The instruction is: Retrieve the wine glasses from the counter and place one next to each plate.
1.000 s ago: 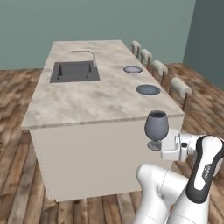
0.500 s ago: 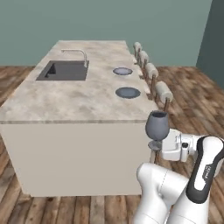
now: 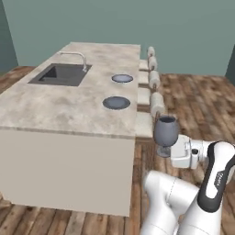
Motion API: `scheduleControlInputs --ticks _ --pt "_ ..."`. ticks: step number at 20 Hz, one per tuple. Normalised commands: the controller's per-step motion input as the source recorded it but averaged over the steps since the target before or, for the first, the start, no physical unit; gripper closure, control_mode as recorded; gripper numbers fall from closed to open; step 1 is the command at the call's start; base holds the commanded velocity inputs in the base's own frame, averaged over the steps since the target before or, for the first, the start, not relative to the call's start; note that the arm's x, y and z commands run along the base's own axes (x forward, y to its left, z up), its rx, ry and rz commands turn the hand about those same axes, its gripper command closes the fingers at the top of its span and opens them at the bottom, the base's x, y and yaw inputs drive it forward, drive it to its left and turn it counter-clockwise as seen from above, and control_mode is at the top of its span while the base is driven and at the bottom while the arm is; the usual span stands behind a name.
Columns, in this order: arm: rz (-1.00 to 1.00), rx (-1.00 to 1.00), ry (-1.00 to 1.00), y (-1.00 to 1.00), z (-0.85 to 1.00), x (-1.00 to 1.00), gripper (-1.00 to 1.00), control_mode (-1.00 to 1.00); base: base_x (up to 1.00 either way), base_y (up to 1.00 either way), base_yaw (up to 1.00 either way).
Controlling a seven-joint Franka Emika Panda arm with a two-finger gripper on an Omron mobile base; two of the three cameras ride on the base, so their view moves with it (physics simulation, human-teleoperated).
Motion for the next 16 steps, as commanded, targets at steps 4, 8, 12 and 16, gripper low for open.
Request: scheduleControlInputs --ticks 4,8,12,16 --pt "0.0 0.0 0.0 0.0 0.0 0.0 1.0 1.0 0.82 -1.0 0.24" --pt "0.0 0.0 0.0 0.0 0.0 0.0 1.0 1.0 1.0 -1.0 0.2" --pt "0.0 0.0 0.0 0.0 0.0 0.0 1.0 1.0 0.51 -0.91 0.34" --pt "0.0 0.0 0.0 0.0 0.0 0.0 1.0 1.0 0.51 -0.88 0.37"
